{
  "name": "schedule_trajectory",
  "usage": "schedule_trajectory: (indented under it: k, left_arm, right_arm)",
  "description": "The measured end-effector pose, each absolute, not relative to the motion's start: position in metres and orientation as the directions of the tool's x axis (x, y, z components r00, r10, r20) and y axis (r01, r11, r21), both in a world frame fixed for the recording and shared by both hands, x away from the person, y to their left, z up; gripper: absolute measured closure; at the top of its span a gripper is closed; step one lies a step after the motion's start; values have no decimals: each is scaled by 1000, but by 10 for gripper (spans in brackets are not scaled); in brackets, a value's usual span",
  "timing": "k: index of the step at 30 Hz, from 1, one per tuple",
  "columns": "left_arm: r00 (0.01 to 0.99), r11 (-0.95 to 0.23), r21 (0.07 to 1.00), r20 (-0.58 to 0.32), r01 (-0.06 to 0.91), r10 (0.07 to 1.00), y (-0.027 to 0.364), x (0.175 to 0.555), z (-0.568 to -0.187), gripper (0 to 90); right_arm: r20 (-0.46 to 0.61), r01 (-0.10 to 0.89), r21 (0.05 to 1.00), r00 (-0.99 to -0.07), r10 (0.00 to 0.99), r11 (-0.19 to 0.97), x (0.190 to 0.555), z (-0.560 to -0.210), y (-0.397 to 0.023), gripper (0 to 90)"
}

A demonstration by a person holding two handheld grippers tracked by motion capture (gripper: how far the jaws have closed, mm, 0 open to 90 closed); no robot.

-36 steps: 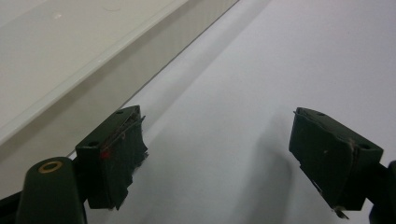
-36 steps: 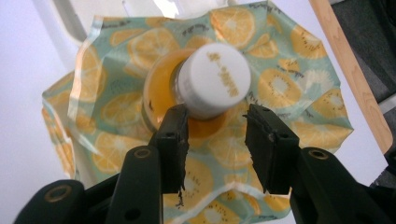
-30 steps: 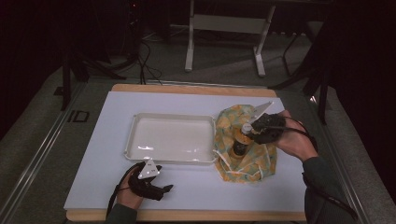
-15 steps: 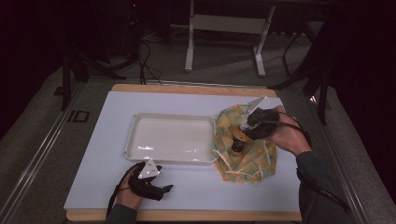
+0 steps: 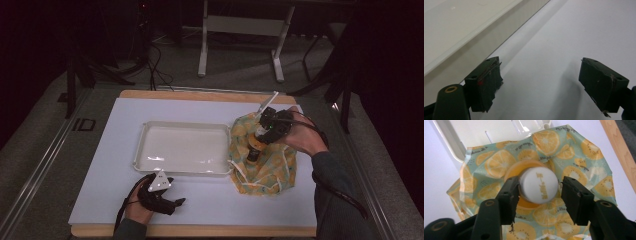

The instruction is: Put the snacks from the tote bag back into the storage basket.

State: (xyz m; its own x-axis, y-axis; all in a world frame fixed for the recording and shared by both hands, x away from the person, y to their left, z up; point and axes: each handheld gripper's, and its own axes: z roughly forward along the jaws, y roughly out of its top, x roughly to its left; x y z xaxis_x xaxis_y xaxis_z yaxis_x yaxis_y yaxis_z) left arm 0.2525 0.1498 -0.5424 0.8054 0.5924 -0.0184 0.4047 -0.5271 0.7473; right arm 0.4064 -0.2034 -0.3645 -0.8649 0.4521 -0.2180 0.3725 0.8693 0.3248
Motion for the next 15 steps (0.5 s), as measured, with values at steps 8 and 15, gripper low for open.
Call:
schedule_trajectory:
  k: [8,15]
  left_arm:
    - [807,-528,747,-18,404,591,150,252,-542,184]
    - [807,-530,746,-16,403,590,150,252,-542,185]
  right_arm:
    - [-144,423,275,-870,472,863,416,-363,-195,523]
    - [-90,503,227,-842,532,834,423,-360,-189,570]
